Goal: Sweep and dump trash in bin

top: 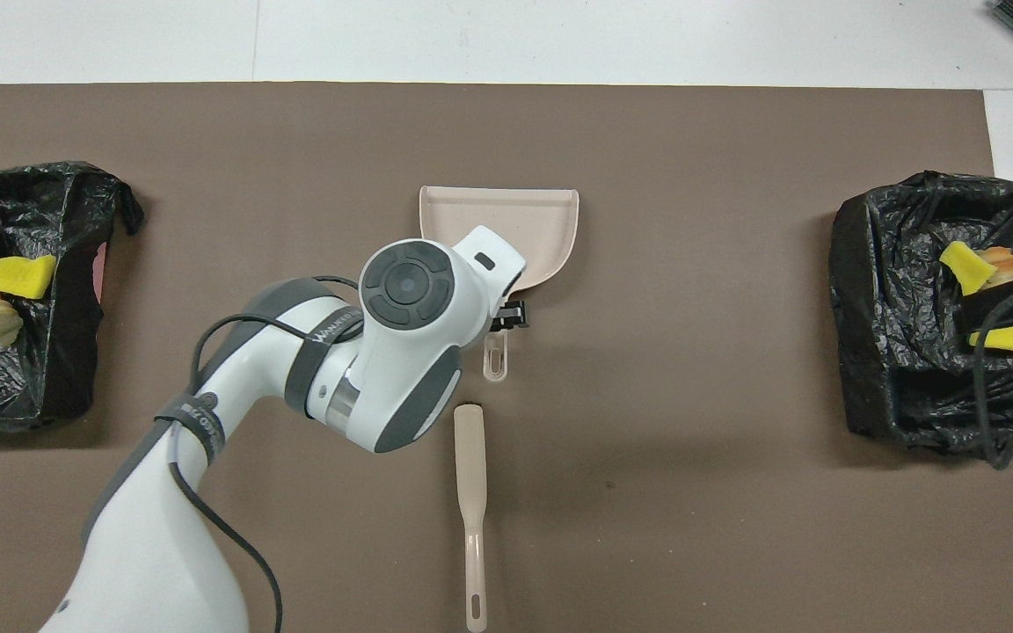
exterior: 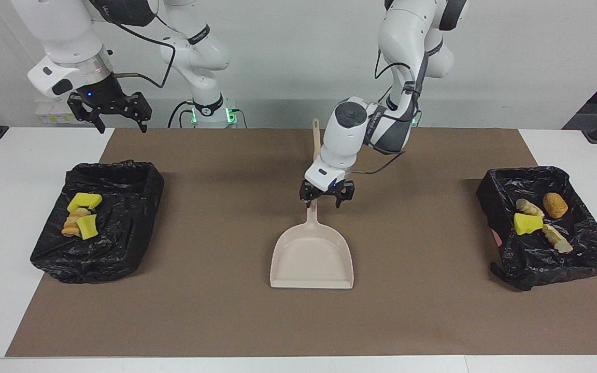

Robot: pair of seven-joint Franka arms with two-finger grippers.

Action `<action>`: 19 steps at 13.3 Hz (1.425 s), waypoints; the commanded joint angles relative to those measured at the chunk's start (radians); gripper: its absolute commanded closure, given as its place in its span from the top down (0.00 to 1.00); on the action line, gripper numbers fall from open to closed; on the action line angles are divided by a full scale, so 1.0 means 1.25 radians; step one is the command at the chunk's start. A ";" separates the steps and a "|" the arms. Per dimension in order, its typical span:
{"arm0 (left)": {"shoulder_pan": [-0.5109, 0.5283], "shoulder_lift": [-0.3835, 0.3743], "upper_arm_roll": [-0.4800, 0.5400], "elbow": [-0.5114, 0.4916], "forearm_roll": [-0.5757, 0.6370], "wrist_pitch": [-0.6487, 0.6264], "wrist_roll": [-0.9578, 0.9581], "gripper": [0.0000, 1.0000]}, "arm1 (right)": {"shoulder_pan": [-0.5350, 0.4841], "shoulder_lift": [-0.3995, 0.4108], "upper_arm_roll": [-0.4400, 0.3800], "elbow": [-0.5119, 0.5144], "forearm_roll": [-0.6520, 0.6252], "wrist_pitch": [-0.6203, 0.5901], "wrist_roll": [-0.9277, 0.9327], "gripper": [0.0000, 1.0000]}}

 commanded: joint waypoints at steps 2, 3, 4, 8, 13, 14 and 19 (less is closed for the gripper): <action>0.101 -0.093 0.003 -0.017 0.003 -0.113 0.110 1.00 | -0.002 -0.020 0.002 -0.027 0.003 0.022 0.005 1.00; 0.133 -0.122 0.001 -0.020 0.003 -0.162 0.151 1.00 | -0.002 -0.020 0.002 -0.027 0.003 0.022 0.005 1.00; 0.177 -0.149 0.001 -0.021 0.003 -0.208 0.215 1.00 | -0.003 -0.020 0.002 -0.027 0.003 0.022 0.005 1.00; 0.334 -0.220 0.001 -0.020 0.003 -0.343 0.432 1.00 | -0.002 -0.020 0.002 -0.027 0.003 0.022 0.005 1.00; 0.398 -0.272 0.003 0.042 0.045 -0.437 0.493 1.00 | -0.002 -0.020 0.002 -0.027 0.003 0.022 0.005 1.00; 0.398 -0.274 0.003 0.080 0.050 -0.474 0.493 1.00 | -0.002 -0.020 0.002 -0.027 0.003 0.022 0.005 1.00; 0.398 -0.267 0.026 0.194 0.050 -0.590 0.492 1.00 | -0.002 -0.020 0.002 -0.027 0.003 0.022 0.005 1.00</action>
